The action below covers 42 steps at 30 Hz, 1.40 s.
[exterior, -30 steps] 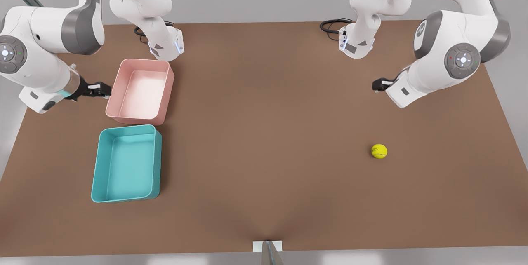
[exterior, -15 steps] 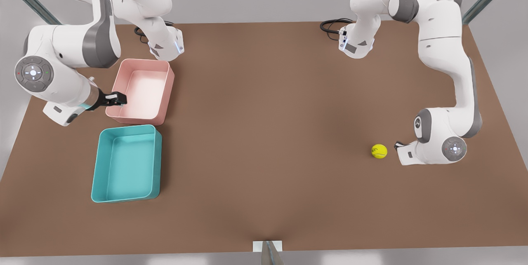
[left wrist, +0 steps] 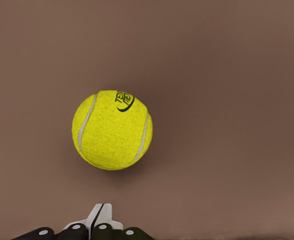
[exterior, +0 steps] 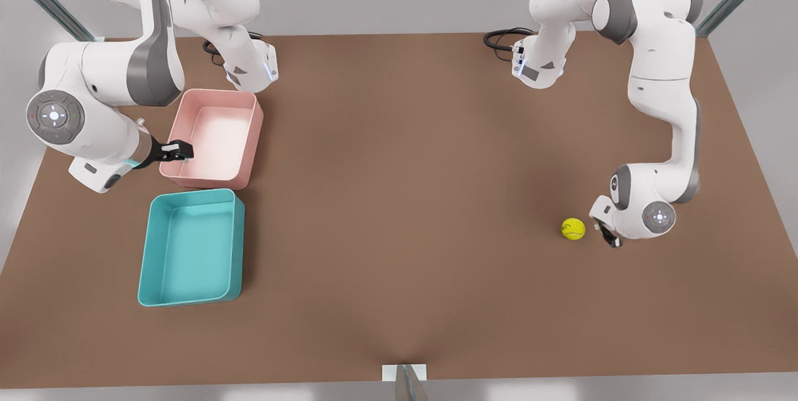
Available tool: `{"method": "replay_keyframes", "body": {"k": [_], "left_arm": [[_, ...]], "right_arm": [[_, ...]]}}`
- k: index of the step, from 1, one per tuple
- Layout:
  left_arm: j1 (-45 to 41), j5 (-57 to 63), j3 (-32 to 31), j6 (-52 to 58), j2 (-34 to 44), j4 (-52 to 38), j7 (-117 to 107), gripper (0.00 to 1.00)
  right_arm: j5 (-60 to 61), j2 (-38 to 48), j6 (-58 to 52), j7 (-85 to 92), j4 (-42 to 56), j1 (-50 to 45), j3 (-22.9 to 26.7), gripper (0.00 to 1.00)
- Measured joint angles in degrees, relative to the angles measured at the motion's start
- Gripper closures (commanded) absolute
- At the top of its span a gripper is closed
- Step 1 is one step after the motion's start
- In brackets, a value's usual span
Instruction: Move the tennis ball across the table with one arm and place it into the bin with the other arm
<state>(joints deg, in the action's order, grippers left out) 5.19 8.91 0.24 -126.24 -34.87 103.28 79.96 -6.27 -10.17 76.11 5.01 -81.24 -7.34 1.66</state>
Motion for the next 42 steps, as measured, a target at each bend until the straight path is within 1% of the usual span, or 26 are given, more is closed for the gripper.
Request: {"method": "replay_keyframes", "body": {"k": [6, 13, 15, 17, 19, 21, 24, 25, 26, 27, 28, 29, 30, 31, 33, 34, 37, 40, 42], "left_arm": [[-1.0, 0.3, 0.2, 0.1, -0.3, 0.9, 5.6, 0.79], [-2.0, 0.3, 0.2, -2.5, -1.1, 0.8, 9.3, 0.79], [-5.2, 0.3, 0.2, -3.0, -1.1, 0.8, 9.2, 0.79], [-10.7, 0.0, 0.1, -3.3, -1.1, 0.7, 7.8, 0.79], [-15.2, -1.1, -4.0, -3.5, -0.6, 0.5, 3.9, 0.79], [-16.8, -3.1, -7.4, -3.7, -0.5, 0.1, -1.5, 0.79], [-16.5, -8.5, -8.3, -3.8, -0.5, -1.2, -8.9, 0.79], [-16.4, -9.6, -7.2, -2.9, 0.4, -2.7, -11.6, 0.79], [-16.4, -10.2, -5.3, -0.4, 2.4, -6.2, -14.5, 0.79], [-16.4, -9.7, -3.9, 3.8, 4.3, -11.7, -17.8, 0.79], [-16.5, -8.2, -3.8, 10.2, 5.3, -21.3, -21.4, 0.79], [-16.9, -7.1, -4.1, 17.1, 6.0, -29.9, -25.0, 0.1], [-17.7, -6.5, -4.3, 24.0, 7.8, -35.0, -28.3, 0.0], [-18.1, -6.0, -4.2, 30.2, 10.5, -37.1, -31.6, 0.0], [-17.5, -7.4, -4.1, 38.0, 17.1, -34.0, -39.2, 0.0], [-17.3, -8.1, -4.1, 41.1, 18.1, -33.4, -42.8, 0.0], [-16.1, -9.0, -4.0, 47.4, 18.7, -32.9, -52.5, 0.0], [-14.6, -10.8, -4.2, 51.1, 18.5, -32.8, -60.8, 0.0], [-14.6, -11.3, -4.5, 52.2, 18.7, -32.8, -65.6, 0.0]], "right_arm": [[0.0, -0.4, -0.1, 0.1, 0.1, 0.0, 0.0, 0.0], [0.0, -0.5, -0.1, 0.1, 0.1, 0.0, 0.0, 0.0], [0.0, -0.5, -0.1, 0.1, 0.1, 0.0, 0.0, 0.0], [0.0, -0.6, -0.1, 0.2, 0.1, -0.1, 0.0, 0.0], [0.0, -0.6, -0.1, 0.2, 0.1, -0.2, 0.0, 0.0], [0.0, -0.7, -0.1, 0.2, 0.1, -0.2, 0.0, 0.0], [0.0, -0.8, -0.2, 0.2, 0.1, -0.2, 0.0, 0.0], [0.0, -0.8, -0.3, 0.2, 0.2, -0.2, 0.0, 0.0], [0.0, -0.9, -0.3, 0.2, 0.2, -0.2, 0.0, 0.0], [0.1, -1.2, -0.3, 0.2, 0.4, -0.3, 0.0, 0.0], [0.2, -2.2, -0.4, 0.2, 1.3, -0.8, 0.0, 0.0], [0.3, -3.4, -0.4, 0.1, 2.0, -2.3, 0.0, 0.0], [0.5, -5.0, -0.2, 0.1, 3.0, -4.4, 0.0, 0.0], [1.1, -8.2, 0.0, 0.0, 5.8, -6.5, 0.0, 0.0], [2.2, -13.9, 1.5, -1.1, 9.8, -11.2, 0.0, 0.0], [3.1, -16.2, 2.8, -2.1, 10.6, -13.3, 0.0, 0.0], [5.2, -21.6, 8.0, -6.3, 11.1, -17.9, -0.1, 0.0], [6.4, -25.1, 14.4, -10.3, 9.8, -18.7, 0.0, 0.0], [6.8, -25.5, 19.1, -12.6, 7.3, -18.5, 0.3, 0.0]]}}
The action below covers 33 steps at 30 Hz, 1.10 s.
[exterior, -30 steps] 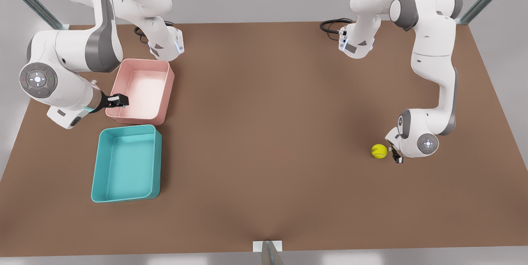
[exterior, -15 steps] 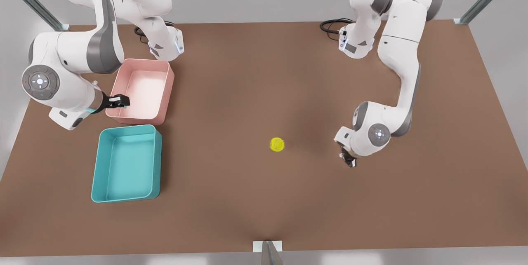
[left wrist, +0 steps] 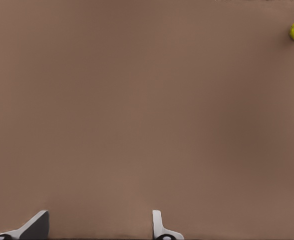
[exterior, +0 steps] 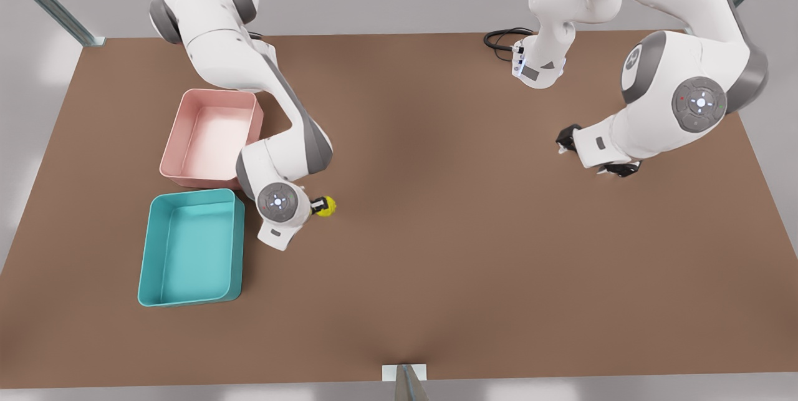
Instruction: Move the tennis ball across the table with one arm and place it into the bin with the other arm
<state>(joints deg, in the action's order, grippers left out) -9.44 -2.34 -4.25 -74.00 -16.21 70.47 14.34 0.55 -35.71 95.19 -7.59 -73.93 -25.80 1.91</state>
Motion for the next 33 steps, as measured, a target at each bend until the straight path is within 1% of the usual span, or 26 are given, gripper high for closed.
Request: {"method": "replay_keyframes", "body": {"k": [5, 7, 10, 16, 23, 33], "left_arm": [[-0.1, -0.4, -0.1, 1.5, 0.0, 0.0, -9.9, 0.0], [-0.2, -0.5, -0.1, 1.9, 0.0, 0.0, -13.1, 0.0], [-0.1, -0.5, -0.1, 2.3, 0.0, 0.0, -17.4, 0.0], [-0.2, -0.6, -0.1, 2.8, -0.1, 0.1, -24.0, 0.0], [-0.2, -0.5, -0.1, 3.1, -0.1, 0.1, -29.4, 0.0], [-0.3, -0.5, -0.1, 3.2, -0.4, 0.0, -34.3, 0.0]], "right_arm": [[2.5, 3.8, 15.1, -4.8, -16.5, 0.1, 2.4, 0.0], [4.0, 4.4, 19.7, -6.4, -19.7, 0.0, 3.9, 0.0], [6.1, 4.8, 24.3, -8.5, -21.9, -1.6, 6.3, 0.0], [7.4, 9.8, 30.8, -11.6, -32.1, -5.3, 6.8, 0.0], [7.7, 11.2, 36.1, -14.3, -38.8, -8.0, 6.8, 0.0], [10.1, 11.4, 39.2, -16.8, -42.2, -10.0, 6.7, 0.0]]}}
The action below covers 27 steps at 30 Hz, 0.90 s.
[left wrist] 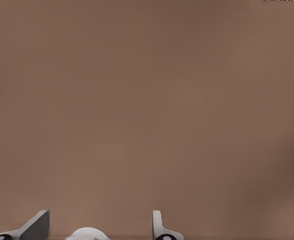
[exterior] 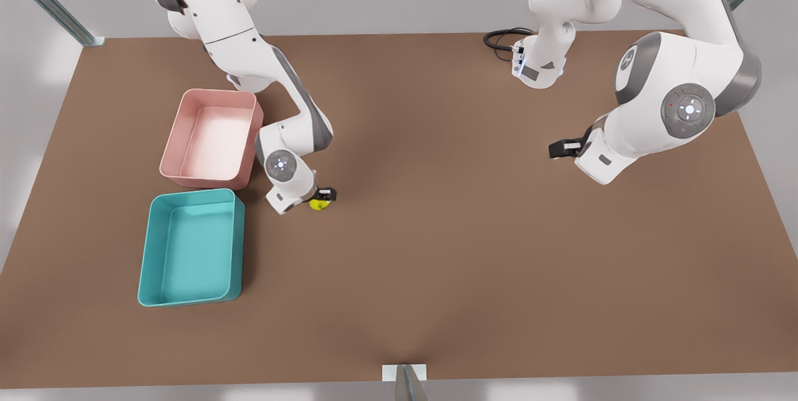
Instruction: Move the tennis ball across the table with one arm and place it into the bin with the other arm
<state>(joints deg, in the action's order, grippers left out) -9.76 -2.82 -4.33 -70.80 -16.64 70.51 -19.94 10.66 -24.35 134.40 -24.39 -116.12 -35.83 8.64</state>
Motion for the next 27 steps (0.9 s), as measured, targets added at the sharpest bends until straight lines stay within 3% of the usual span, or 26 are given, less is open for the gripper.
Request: {"method": "replay_keyframes", "body": {"k": [25, 27], "left_arm": [[-0.1, -0.2, 0.1, 0.6, -1.4, 0.1, -5.6, 0.0], [-0.2, -0.1, 0.0, 0.5, -1.4, 0.0, -5.8, 0.0]], "right_arm": [[0.6, -7.2, 2.7, -2.4, 0.7, -0.4, -0.4, 0.0], [0.6, -7.2, 2.8, -2.5, 0.7, -0.4, -0.4, 0.07]]}}
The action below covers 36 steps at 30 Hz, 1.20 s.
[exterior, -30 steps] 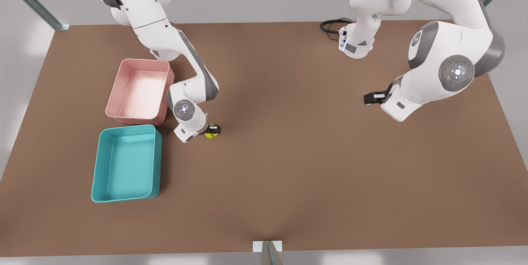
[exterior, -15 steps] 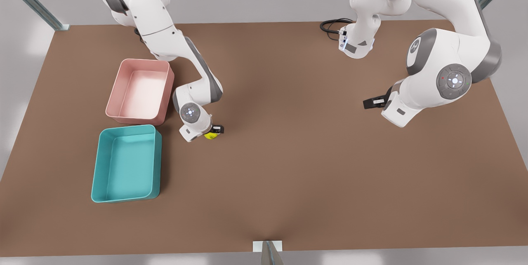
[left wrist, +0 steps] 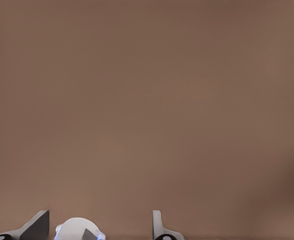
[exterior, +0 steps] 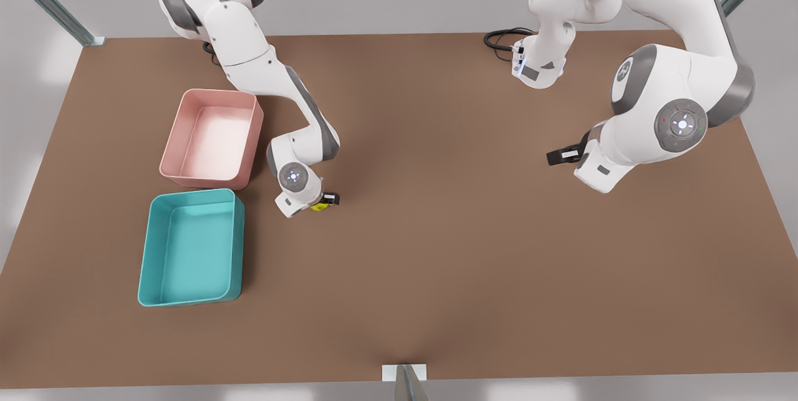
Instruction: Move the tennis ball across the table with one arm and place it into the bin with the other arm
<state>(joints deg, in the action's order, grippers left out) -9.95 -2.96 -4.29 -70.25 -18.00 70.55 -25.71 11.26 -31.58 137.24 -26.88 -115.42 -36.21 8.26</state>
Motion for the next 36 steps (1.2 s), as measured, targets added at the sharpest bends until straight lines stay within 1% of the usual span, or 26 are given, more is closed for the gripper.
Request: {"method": "replay_keyframes", "body": {"k": [1, 3, 4, 8, 11, 13, 17, 19, 20, 21, 22, 28, 29, 31, 32, 34, 36], "left_arm": [[-0.1, 0.0, 0.0, 0.0, 0.0, -0.1, -0.1, 0.0], [-0.4, 0.1, -0.1, -0.1, 0.0, -0.1, -0.3, 0.0], [-0.4, 0.1, -0.1, -0.1, 0.0, -0.1, -0.3, 0.0], [-0.5, 0.1, -0.1, -0.2, -0.1, -0.1, -0.6, 0.0], [-0.9, 0.1, -0.1, -0.2, -0.1, -0.1, -0.8, 0.0], [-1.1, 0.1, -0.1, -0.2, -0.1, -0.1, -1.0, 0.0], [-1.3, 0.1, -0.1, -0.3, -0.1, -0.1, -1.5, 0.0], [-1.3, 0.1, -0.1, -0.3, -0.1, -0.1, -1.7, 0.0], [-1.3, 0.1, -0.1, -0.3, -0.1, -0.1, -1.8, 0.0], [-1.3, 0.1, -0.1, -0.3, -0.1, -0.1, -1.9, 0.0], [-1.3, 0.1, -0.1, -0.3, -0.2, -0.1, -1.9, 0.0], [-1.4, 0.1, -0.1, -0.3, -0.3, -0.1, -2.4, 0.0], [-1.4, 0.1, -0.1, -0.3, -0.3, -0.1, -2.4, 0.0], [-1.5, 0.1, -0.1, -0.2, -0.3, -0.1, -2.5, 0.0], [-1.5, 0.1, -0.1, -0.2, -0.3, -0.1, -2.6, 0.0], [-1.5, 0.1, -0.1, -0.1, -0.3, -0.1, -2.7, 0.0], [-1.3, 0.1, 0.0, -0.1, -0.3, -0.1, -2.7, 0.0]], "right_arm": [[0.0, 0.0, 0.0, 0.0, 0.0, 0.0, 0.0, 0.17], [0.1, 0.0, 0.1, 0.0, 0.1, 0.0, 0.0, 0.28], [0.2, 0.0, 0.2, 0.1, 0.2, 0.0, 0.0, 0.3], [0.4, 1.5, -0.3, 0.6, 1.1, 0.3, 0.0, 0.31], [0.0, 4.1, -3.6, 2.1, 4.6, 2.8, 0.9, 0.31], [-1.9, 5.8, -6.0, 4.4, 6.2, 4.0, 4.7, 0.31], [-4.8, 7.2, -10.9, 12.0, 11.2, 5.5, 15.5, 0.31], [-5.8, 7.6, -12.5, 16.3, 12.7, 6.0, 18.9, 0.31], [-6.1, 7.7, -13.1, 18.4, 13.1, 6.2, 19.9, 0.3], [-6.4, 7.5, -13.5, 20.5, 13.4, 6.7, 20.5, 0.0], [-6.6, 7.0, -13.9, 22.3, 13.5, 7.3, 20.7, 0.0], [-6.3, 5.7, -15.2, 31.5, 13.5, 8.8, 20.5, 0.0], [-6.0, 6.5, -16.0, 32.5, 13.6, 9.4, 19.4, 0.0], [-6.8, 11.0, -20.1, 33.1, 15.5, 12.9, 13.3, 0.0], [-8.4, 14.5, -22.3, 33.3, 16.4, 13.8, 11.1, 0.0], [-12.8, 21.7, -26.3, 33.7, 18.7, 14.9, 8.4, 0.0], [-14.8, 24.2, -32.0, 34.0, 23.9, 17.5, 5.9, 0.0]]}}
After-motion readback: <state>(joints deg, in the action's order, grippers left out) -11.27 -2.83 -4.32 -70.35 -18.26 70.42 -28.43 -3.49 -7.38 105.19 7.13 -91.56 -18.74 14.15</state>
